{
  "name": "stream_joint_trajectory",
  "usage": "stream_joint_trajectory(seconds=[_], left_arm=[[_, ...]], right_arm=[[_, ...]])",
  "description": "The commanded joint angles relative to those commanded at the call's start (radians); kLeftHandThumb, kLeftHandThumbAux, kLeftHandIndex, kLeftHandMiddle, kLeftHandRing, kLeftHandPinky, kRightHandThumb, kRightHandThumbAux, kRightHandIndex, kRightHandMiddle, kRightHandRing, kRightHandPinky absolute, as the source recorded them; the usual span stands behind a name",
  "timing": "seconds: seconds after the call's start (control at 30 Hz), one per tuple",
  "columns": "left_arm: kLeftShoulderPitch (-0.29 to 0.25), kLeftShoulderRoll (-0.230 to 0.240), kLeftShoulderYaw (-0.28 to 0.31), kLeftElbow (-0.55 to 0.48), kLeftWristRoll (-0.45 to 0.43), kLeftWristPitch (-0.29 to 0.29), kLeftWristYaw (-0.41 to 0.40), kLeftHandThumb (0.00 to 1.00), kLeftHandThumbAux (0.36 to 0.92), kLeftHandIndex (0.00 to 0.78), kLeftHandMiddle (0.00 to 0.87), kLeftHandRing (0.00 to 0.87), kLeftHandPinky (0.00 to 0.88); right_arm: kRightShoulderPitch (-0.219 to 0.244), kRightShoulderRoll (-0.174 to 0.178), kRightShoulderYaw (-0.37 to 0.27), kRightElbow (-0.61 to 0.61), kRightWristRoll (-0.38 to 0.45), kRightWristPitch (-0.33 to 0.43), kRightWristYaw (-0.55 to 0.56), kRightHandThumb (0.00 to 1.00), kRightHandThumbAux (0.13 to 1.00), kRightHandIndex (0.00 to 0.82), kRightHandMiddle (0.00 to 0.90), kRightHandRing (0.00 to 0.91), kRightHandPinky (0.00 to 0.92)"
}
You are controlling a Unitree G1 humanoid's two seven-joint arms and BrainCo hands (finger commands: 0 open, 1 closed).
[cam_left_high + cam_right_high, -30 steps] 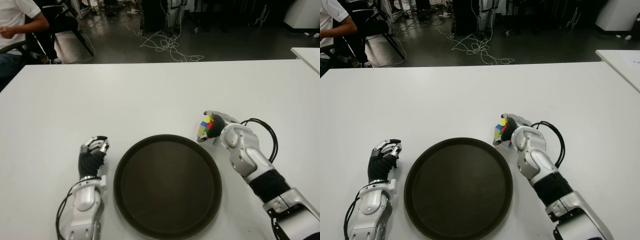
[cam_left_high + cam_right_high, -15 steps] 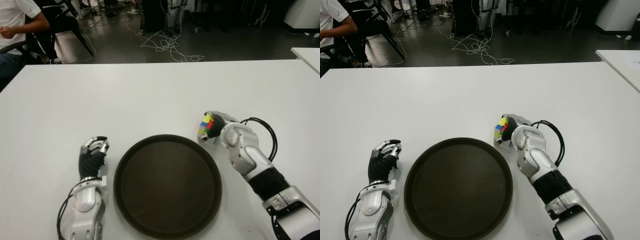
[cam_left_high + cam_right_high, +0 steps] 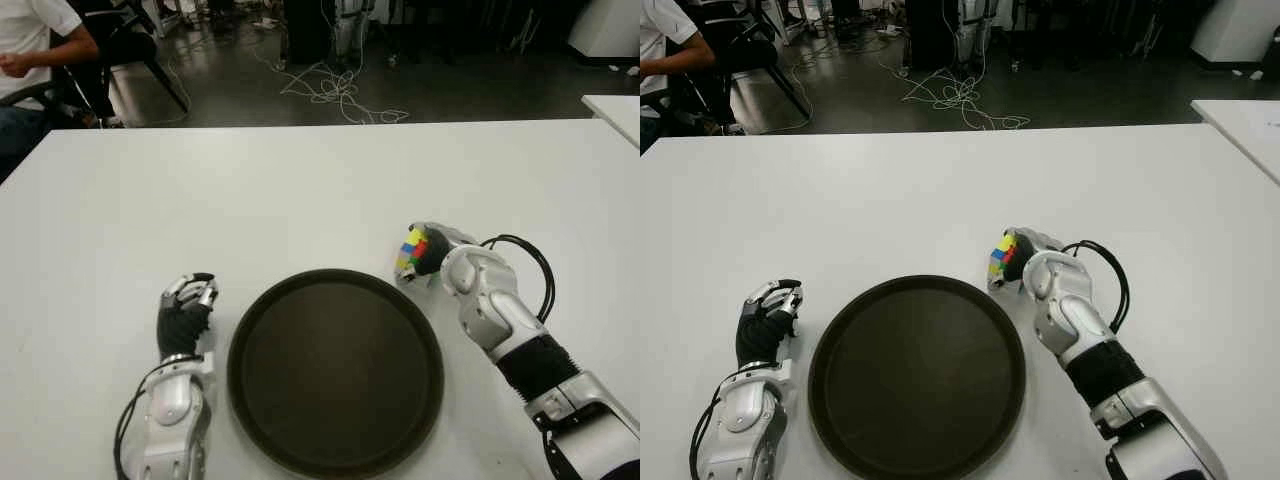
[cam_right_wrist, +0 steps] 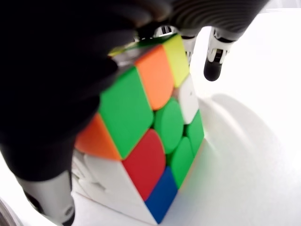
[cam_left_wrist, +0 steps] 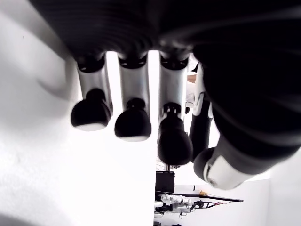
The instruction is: Pick up the Rubik's Cube and put it in the plate
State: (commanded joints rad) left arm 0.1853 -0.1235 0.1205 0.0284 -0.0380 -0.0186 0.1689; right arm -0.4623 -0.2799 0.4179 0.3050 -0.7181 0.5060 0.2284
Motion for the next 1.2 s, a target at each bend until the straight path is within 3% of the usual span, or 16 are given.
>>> stream_joint_trajectory(seconds=[0.2, 0.27, 0.33, 0.53, 0.8, 1.2], left_arm=[[0.0, 0.0, 0.0, 0.002, 0.0, -0.002, -0.002, 0.713, 0.704, 0.445, 0.8, 0.831, 0.83], [0.001, 0.002, -0.001, 0.003, 0.001, -0.004, -0.004, 0.712, 0.704, 0.445, 0.801, 0.83, 0.831], [0.0, 0.004, -0.002, 0.005, 0.002, -0.006, -0.004, 0.713, 0.704, 0.444, 0.801, 0.83, 0.831], [0.001, 0.003, -0.004, 0.003, 0.008, -0.006, -0.002, 0.713, 0.703, 0.445, 0.802, 0.829, 0.829], [0.002, 0.004, -0.005, 0.009, 0.01, -0.023, -0.005, 0.713, 0.703, 0.445, 0.803, 0.829, 0.83], [0.005, 0.007, -0.007, -0.01, 0.01, 0.019, -0.007, 0.713, 0.704, 0.445, 0.803, 0.83, 0.829]], right_arm=[[0.014, 0.012, -0.031, 0.007, 0.022, -0.037, -0.066, 0.0, 0.835, 0.229, 0.234, 0.255, 0.28], [0.018, 0.018, -0.044, 0.009, 0.033, -0.048, -0.09, 0.0, 0.865, 0.3, 0.307, 0.348, 0.385], [0.022, 0.027, -0.061, 0.011, 0.049, -0.056, -0.113, 0.0, 0.896, 0.386, 0.44, 0.497, 0.52], [0.031, 0.043, -0.094, 0.016, 0.087, -0.086, -0.158, 0.006, 0.922, 0.521, 0.651, 0.683, 0.679], [0.036, 0.05, -0.114, 0.022, 0.121, -0.109, -0.185, 0.002, 0.901, 0.557, 0.721, 0.744, 0.739], [0.031, 0.043, -0.112, 0.022, 0.142, -0.113, -0.17, 0.0, 0.854, 0.589, 0.746, 0.782, 0.773]])
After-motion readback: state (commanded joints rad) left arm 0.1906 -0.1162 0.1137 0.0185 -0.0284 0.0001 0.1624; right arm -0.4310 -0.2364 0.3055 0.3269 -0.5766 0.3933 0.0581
